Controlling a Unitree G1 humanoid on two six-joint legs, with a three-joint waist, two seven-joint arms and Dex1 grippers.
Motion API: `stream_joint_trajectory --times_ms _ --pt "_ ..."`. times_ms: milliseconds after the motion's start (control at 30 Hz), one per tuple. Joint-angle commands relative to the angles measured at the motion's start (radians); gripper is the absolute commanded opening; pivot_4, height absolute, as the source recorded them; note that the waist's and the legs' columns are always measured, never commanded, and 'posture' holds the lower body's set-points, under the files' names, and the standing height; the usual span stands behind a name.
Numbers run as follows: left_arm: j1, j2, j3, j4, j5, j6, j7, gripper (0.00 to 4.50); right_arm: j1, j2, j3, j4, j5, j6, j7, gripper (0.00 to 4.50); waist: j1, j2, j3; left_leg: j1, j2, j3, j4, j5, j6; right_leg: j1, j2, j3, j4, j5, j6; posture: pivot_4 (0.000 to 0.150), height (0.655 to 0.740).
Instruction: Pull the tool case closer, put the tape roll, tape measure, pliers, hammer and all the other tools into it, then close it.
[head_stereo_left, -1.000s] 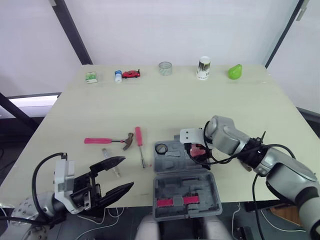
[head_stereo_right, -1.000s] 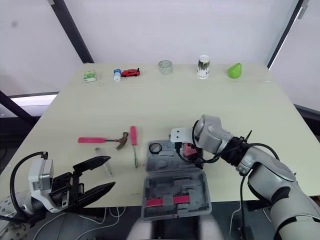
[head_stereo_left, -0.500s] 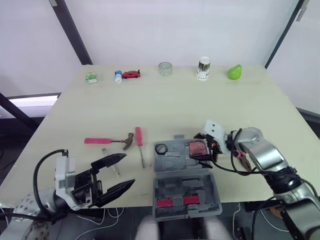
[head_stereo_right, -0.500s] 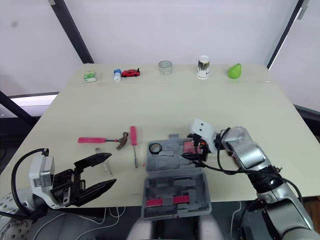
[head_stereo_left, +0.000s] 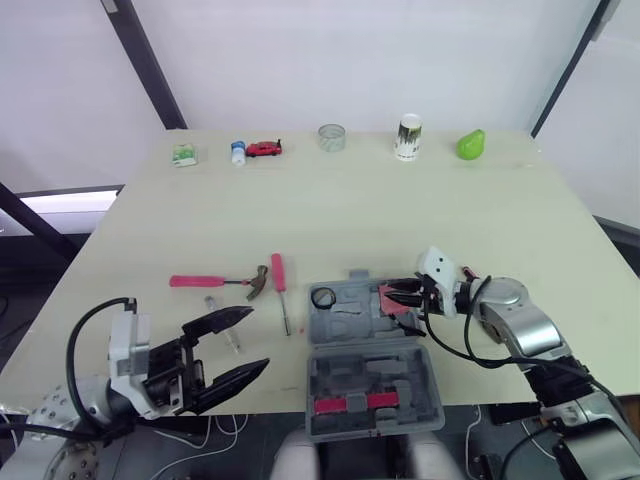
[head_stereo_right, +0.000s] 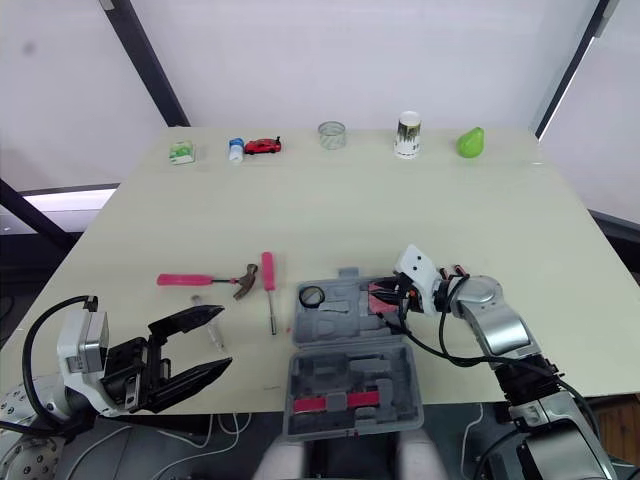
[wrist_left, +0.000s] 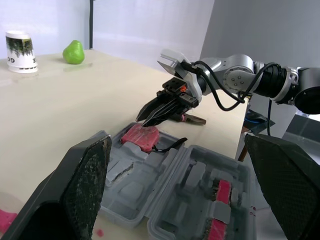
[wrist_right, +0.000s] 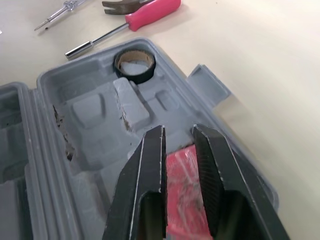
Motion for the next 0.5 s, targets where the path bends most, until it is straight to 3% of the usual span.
stream_joint_trajectory --times_ms 33,333,500 --pt "0.001 0.010 0.015 -0.008 -0.011 -0.003 -0.008 4.50 0.007 -0.010 -0.030 -0.012 0.013 -0.035 -0.008 0.96 0.000 0.000 0.000 0.000 0.000 0.000 0.000 0.000 0.000 0.000 0.000 0.000 0.000 0.000 0.000 0.150 0.7400" --pt "-0.012 0.010 0.009 0.000 -0.008 -0.004 -0.007 4.50 0.011 0.014 -0.010 0.110 -0.027 -0.115 -0.045 0.96 0.000 0.000 0.000 0.000 0.000 0.000 0.000 0.000 0.000 0.000 0.000 0.000 0.000 0.000 0.000 0.150 0.7400" --pt "-0.012 0.003 0.009 0.006 -0.001 -0.009 -0.003 4.50 0.045 0.010 0.019 0.263 -0.104 -0.155 -0.108 0.96 0.001 -0.001 -0.001 0.001 0.000 0.000 0.000 0.000 0.000 0.001 0.000 0.000 0.000 0.000 0.000 0.150 0.7400"
